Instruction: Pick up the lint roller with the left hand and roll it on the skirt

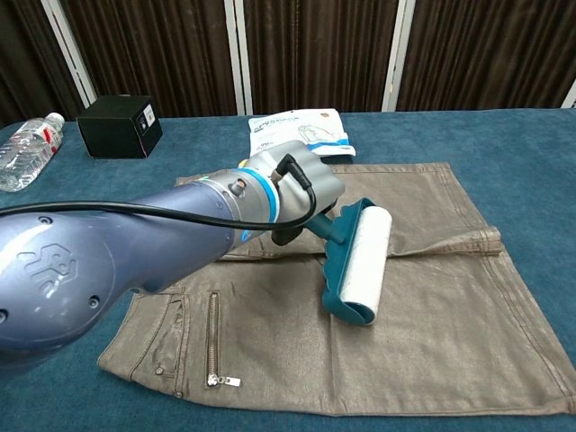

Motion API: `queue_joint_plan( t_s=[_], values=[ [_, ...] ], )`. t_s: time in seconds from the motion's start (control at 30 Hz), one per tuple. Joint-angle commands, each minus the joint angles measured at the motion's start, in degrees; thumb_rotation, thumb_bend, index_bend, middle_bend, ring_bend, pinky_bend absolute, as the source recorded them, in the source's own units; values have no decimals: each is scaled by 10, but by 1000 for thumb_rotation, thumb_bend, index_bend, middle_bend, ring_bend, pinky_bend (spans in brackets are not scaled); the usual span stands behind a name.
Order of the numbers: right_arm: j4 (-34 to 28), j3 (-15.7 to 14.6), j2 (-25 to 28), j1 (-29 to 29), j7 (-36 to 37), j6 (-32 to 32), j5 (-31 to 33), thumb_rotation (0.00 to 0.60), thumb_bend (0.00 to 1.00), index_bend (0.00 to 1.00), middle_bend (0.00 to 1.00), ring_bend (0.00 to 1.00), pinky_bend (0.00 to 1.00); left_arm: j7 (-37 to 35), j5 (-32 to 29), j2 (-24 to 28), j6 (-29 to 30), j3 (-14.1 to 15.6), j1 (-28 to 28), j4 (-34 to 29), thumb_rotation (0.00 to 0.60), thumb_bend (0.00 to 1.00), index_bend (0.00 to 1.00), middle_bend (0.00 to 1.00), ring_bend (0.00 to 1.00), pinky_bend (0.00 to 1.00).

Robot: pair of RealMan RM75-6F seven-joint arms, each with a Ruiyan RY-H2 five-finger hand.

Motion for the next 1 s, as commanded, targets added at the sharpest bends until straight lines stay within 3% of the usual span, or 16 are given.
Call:
queue_joint_plan(
  t_s=[0.03,0.47,0.77,1.0],
  values=[
    [-2,0,1,-1,0,3,-2,600,0,0,0,0,0,-4,0,22,6,9,10,-11,600,654,675,503,423,468],
    [-11,-3,2,-5,-5,13,-15,600,0,0,0,0,0,-52,8,117,6,68,71,-23,600,657,676,503,422,468],
    [-22,-7,2,-7,-17,27,-32,600,0,0,0,0,0,-126,46,194,-5,122,137,-6,600,658,675,503,423,468],
    [-31,-11,-1,-8,-30,33,-41,600,0,0,0,0,0,-177,77,228,-24,143,177,18,600,657,675,503,422,468]
  ],
)
